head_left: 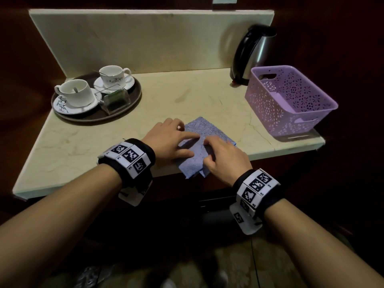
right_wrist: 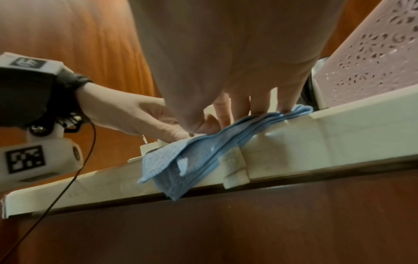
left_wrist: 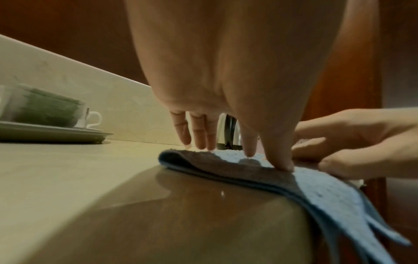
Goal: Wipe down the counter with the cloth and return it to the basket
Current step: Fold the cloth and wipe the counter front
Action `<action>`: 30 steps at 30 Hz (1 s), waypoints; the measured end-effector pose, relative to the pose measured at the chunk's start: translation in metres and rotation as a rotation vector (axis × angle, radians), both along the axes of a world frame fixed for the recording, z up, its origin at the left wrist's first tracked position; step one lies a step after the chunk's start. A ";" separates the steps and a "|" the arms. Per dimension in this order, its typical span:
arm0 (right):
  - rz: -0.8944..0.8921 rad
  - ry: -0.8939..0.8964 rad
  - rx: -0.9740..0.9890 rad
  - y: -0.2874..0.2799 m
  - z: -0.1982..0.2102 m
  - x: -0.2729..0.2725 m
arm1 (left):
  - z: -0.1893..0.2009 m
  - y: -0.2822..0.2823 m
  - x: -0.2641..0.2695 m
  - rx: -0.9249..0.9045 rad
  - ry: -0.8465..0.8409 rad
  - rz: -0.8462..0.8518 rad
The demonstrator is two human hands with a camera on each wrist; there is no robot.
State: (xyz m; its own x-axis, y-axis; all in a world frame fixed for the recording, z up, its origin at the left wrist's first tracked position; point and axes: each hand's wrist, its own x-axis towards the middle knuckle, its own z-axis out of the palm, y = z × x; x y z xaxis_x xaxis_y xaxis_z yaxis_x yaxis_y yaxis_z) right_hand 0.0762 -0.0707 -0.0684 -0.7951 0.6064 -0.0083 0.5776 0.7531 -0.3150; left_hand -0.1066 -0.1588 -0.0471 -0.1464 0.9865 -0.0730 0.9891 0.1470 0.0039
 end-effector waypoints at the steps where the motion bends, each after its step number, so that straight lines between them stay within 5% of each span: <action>1: 0.007 -0.003 -0.004 0.003 0.001 0.001 | 0.000 0.002 0.000 0.003 0.003 -0.035; 4: 0.024 -0.004 -0.018 0.013 0.003 0.006 | -0.006 0.011 0.006 -0.043 -0.072 -0.181; 8: 0.022 0.009 -0.046 0.030 0.006 0.016 | -0.018 0.021 0.015 -0.115 -0.185 -0.120; 30: 0.081 0.038 -0.056 0.085 0.007 0.045 | -0.012 0.053 0.066 -0.128 -0.020 0.026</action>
State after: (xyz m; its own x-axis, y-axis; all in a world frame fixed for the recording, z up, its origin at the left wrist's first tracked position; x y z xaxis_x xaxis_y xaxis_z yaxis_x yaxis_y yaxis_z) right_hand 0.1208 0.0141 -0.0614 -0.8420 0.5393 -0.0088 0.5021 0.7777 -0.3783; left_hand -0.0410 -0.1059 -0.0588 -0.1691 0.9648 -0.2017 0.9849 0.1731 0.0026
